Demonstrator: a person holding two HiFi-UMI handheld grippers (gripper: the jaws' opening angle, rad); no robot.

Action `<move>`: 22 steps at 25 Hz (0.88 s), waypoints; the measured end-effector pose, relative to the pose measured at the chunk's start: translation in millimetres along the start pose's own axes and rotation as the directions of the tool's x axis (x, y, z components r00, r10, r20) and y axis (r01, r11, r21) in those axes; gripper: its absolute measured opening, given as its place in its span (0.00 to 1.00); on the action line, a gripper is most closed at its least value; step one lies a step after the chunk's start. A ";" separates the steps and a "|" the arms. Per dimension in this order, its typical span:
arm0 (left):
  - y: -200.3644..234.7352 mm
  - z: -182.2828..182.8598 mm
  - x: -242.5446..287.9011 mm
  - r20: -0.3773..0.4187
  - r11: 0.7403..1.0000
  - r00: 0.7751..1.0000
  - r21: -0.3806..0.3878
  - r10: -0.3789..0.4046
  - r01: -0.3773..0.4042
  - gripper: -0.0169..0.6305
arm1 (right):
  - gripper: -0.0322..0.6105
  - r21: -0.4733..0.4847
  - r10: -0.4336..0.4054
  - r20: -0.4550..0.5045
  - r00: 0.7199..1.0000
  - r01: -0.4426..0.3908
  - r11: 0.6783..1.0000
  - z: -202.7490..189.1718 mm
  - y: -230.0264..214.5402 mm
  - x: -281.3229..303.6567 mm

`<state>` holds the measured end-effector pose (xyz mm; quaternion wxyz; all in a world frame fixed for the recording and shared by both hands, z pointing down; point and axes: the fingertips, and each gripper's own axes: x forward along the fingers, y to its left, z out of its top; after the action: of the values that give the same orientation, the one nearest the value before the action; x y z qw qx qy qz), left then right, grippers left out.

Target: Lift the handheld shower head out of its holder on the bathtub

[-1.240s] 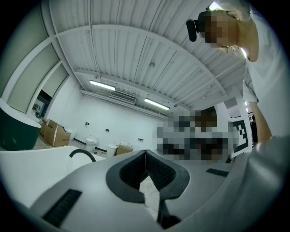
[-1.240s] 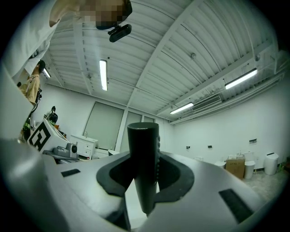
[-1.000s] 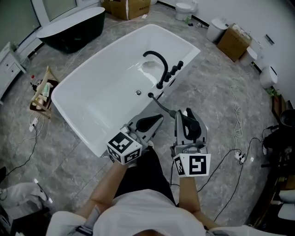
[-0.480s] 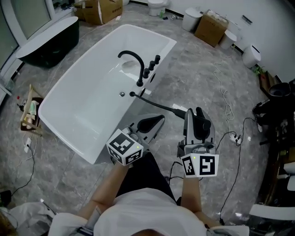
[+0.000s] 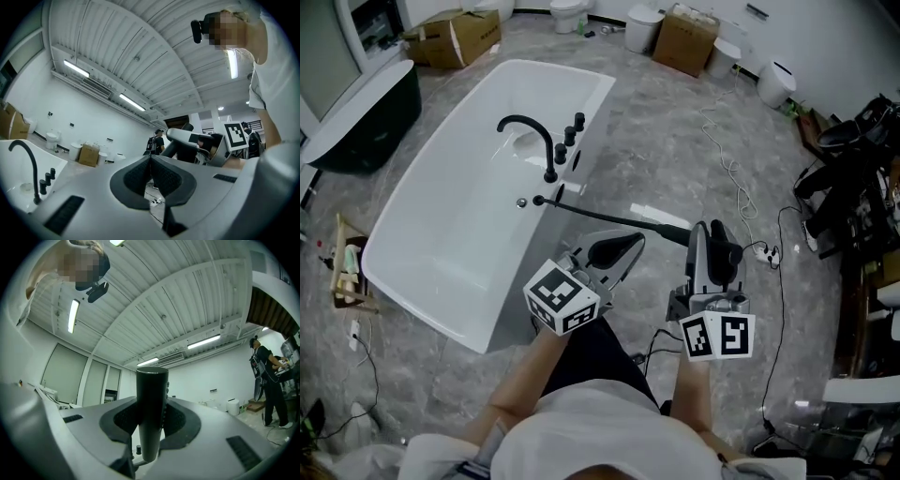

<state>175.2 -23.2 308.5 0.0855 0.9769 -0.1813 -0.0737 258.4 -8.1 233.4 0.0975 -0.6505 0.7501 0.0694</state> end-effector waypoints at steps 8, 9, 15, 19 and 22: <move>-5.1 2.0 11.1 0.006 1.000 1.000 -0.009 -0.025 0.025 0.04 | 0.23 -0.032 -0.010 -0.043 0.999 0.009 0.999 -10.3 -0.4 1.7; -3.8 2.3 10.4 0.007 1.000 1.000 -0.010 -0.021 0.021 0.04 | 0.23 -0.032 -0.010 -0.045 0.999 0.009 0.999 -10.9 -0.4 2.8; 1.2 0.1 7.7 0.006 1.000 1.000 -0.009 -0.004 0.005 0.04 | 0.23 -0.026 -0.002 -0.049 0.999 0.001 1.000 -14.4 1.0 7.3; 8.1 -1.3 3.0 0.001 1.000 1.000 -0.011 0.010 -0.010 0.04 | 0.23 -0.035 0.012 -0.062 0.998 -0.014 0.999 -19.2 7.9 11.4; 11.2 -1.5 0.2 0.000 1.000 1.000 -0.013 0.018 -0.018 0.04 | 0.23 -0.041 0.026 -0.069 0.997 -0.029 0.999 -20.5 11.2 13.3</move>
<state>171.9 -33.3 312.1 0.0926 0.9746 -0.1897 -0.0742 244.4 -24.0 249.9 0.0568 -0.6441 0.7601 0.0641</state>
